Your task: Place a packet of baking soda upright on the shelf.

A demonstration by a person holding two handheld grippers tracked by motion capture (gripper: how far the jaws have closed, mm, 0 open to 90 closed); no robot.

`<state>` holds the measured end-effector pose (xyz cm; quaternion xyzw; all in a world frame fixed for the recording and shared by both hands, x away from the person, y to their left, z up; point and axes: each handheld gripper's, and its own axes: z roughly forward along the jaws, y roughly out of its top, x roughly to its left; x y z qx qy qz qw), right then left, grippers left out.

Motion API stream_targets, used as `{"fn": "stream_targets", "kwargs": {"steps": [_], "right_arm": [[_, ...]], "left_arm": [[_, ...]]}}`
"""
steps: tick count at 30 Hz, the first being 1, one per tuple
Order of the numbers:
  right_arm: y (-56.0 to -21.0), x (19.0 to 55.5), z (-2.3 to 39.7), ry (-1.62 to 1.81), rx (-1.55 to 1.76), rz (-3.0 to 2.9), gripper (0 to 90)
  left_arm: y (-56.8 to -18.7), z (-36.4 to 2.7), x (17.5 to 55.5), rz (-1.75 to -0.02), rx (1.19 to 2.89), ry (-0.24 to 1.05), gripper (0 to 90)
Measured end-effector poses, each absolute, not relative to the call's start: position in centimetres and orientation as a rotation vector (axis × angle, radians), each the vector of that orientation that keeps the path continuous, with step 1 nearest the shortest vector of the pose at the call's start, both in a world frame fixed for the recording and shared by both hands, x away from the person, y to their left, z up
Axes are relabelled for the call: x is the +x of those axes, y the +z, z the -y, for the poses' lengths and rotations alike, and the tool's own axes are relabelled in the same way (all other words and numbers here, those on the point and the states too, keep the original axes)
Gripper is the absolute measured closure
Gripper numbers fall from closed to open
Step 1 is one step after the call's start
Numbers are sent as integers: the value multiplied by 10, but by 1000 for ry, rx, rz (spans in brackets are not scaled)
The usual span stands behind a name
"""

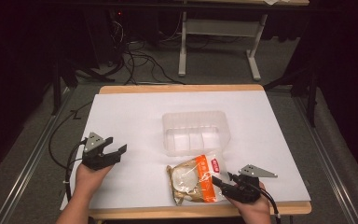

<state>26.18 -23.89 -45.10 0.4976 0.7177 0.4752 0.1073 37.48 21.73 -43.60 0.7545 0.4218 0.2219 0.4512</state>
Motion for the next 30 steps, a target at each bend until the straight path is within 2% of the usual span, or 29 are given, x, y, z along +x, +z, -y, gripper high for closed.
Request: {"fn": "stream_targets", "kwargs": {"steps": [4,9,10,11,12,13,14,24,27,30], "right_arm": [[-449,260,239,1406,1442,-2112,611],[-449,260,237,1397,1435,-2119,651],[-449,260,236,1393,1425,-2117,703],[-449,260,236,1393,1425,-2117,703],[-447,259,235,1392,1415,-2112,764],[-447,259,235,1392,1415,-2112,764],[-446,258,234,1387,1397,-2110,803],[-445,260,234,1398,1391,-2120,820],[-445,261,234,1406,1392,-2118,895],[-442,261,231,1398,1366,-2107,900]], "left_arm": [[-436,-216,374,-1039,1870,552,343],[-436,-216,374,-1044,1872,553,343],[-435,-217,373,-1043,1864,555,342],[-435,-217,373,-1043,1864,555,342],[-435,-217,372,-1041,1861,556,342],[-435,-217,372,-1041,1860,556,342],[-435,-218,372,-1045,1861,553,343],[-437,-216,373,-1042,1873,556,343],[-436,-216,373,-1042,1868,554,343],[-436,-216,372,-1041,1872,556,343]]}}
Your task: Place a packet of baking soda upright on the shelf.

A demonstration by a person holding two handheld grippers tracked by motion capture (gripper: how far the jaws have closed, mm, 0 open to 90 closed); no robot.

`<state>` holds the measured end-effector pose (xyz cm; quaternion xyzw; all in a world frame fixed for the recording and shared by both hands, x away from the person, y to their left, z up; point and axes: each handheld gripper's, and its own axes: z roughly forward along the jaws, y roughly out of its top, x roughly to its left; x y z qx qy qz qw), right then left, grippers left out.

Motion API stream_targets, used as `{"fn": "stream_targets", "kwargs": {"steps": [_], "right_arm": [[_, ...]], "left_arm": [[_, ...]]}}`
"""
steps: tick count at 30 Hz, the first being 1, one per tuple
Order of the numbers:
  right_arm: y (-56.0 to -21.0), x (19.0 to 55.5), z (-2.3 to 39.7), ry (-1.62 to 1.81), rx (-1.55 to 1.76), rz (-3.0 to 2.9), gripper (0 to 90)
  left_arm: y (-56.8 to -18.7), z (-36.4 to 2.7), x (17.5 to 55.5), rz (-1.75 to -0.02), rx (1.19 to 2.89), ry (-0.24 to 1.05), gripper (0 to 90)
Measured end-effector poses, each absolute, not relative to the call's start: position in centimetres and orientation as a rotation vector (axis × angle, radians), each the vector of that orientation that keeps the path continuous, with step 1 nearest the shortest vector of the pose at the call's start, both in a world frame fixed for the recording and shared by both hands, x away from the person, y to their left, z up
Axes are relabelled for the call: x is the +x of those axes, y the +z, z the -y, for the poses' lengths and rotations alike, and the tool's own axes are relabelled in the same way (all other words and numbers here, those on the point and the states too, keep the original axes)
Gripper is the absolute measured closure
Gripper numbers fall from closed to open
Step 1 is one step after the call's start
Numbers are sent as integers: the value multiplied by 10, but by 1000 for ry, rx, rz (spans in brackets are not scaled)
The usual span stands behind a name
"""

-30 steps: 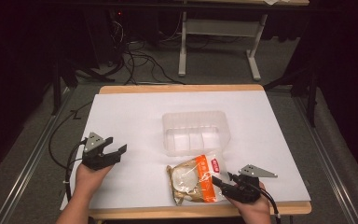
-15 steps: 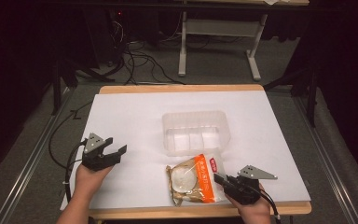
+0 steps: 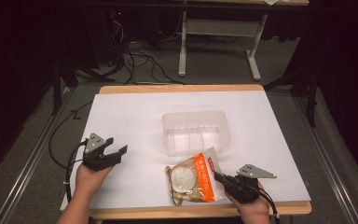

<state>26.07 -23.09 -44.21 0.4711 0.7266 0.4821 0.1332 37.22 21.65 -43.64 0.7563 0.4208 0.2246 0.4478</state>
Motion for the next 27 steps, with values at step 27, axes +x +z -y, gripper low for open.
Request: {"fn": "stream_targets", "kwargs": {"steps": [27], "right_arm": [[-388,238,263,1438,1188,-1896,900]], "left_arm": [[-436,-216,373,-1039,1874,568,343]]}}
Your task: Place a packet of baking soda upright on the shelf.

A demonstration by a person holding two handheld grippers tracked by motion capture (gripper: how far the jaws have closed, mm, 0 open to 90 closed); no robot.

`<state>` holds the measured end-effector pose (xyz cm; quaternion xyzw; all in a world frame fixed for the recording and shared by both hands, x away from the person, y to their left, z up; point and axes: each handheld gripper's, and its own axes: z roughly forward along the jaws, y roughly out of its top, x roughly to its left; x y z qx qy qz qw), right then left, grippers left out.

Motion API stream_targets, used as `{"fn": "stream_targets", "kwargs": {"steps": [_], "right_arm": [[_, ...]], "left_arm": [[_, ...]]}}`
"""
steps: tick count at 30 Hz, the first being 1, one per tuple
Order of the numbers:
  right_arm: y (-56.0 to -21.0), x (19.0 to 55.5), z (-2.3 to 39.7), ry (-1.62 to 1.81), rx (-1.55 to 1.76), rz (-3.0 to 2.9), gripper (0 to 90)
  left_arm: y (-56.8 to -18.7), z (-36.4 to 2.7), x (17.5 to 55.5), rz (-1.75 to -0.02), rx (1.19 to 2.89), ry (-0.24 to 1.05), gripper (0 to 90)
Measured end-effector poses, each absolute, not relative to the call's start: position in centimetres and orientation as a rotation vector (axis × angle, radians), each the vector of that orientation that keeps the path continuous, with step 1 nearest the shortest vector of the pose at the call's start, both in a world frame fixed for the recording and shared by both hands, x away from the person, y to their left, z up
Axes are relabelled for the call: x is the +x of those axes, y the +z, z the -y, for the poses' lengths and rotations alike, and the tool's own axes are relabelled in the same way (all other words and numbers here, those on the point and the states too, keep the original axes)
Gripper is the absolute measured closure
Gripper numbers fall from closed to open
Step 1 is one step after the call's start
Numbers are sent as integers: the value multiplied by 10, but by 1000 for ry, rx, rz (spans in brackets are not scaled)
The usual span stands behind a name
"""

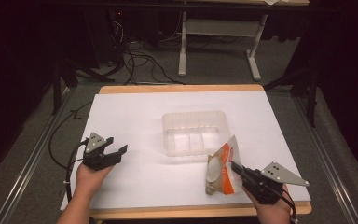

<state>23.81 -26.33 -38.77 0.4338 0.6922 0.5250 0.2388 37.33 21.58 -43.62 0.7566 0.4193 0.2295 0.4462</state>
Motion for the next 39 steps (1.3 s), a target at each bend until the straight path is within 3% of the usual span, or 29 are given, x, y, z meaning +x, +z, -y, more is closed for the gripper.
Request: {"fn": "stream_targets", "kwargs": {"steps": [14,30,39], "right_arm": [[-376,244,316,1379,1277,-1712,900],[-347,312,337,1227,1307,-1714,900],[-371,344,327,1247,1390,-1736,892]], "left_arm": [[-435,-219,374,-1033,1852,573,343],[-435,-221,375,-1059,1844,564,342],[-434,-223,374,-1056,1833,564,342]]}}
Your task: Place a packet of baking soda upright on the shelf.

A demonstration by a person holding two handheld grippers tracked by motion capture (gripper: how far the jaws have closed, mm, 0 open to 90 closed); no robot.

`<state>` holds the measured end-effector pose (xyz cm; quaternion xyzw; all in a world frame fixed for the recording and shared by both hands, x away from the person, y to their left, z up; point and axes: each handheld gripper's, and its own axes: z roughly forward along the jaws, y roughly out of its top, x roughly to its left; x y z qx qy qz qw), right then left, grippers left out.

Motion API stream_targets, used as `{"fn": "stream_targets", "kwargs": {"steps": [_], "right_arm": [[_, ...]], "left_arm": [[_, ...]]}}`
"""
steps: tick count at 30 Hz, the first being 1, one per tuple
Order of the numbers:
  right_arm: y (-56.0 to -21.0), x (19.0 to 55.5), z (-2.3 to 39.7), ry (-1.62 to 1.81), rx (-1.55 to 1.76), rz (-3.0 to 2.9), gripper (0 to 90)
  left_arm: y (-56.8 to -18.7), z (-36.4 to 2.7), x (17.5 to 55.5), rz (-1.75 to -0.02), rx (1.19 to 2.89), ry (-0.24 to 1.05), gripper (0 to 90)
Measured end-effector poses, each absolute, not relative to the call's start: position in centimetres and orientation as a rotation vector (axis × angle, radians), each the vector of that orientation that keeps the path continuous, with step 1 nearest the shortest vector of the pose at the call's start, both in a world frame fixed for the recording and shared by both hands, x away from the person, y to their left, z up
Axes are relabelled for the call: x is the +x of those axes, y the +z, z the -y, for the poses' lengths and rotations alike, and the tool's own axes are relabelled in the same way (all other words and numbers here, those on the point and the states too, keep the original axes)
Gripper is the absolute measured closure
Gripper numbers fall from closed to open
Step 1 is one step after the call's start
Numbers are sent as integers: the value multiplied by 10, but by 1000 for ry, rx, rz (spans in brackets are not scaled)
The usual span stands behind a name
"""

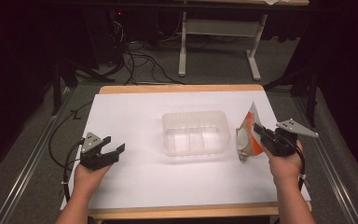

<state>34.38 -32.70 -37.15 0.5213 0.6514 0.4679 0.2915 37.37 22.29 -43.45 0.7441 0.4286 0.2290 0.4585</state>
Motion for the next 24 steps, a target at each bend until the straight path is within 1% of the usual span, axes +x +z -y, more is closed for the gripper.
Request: {"fn": "stream_targets", "kwargs": {"steps": [2,3,4,6,7,8,10,11,16,24], "right_arm": [[-373,343,327,1275,1397,-1730,854],[-373,343,327,1275,1397,-1730,854],[-374,342,327,1278,1387,-1742,828],[-377,338,327,1290,1381,-1744,753],[-381,332,331,1327,1379,-1725,683],[-383,330,332,1341,1378,-1719,654],[-385,327,334,1351,1382,-1712,637],[-392,321,334,1369,1377,-1696,600],[-400,313,333,1369,1362,-1666,568],[-413,304,330,1321,1329,-1647,563]], "left_arm": [[-434,-223,373,-1051,1836,561,342],[-434,-223,373,-1051,1836,561,342],[-434,-222,373,-1049,1836,562,342],[-435,-222,373,-1048,1839,560,342],[-435,-221,374,-1044,1845,559,342],[-435,-220,374,-1042,1850,558,342],[-435,-219,375,-1037,1850,561,342],[-436,-219,375,-1040,1852,555,342],[-436,-218,375,-1042,1864,553,340],[-434,-215,370,-999,1852,555,338]]}}
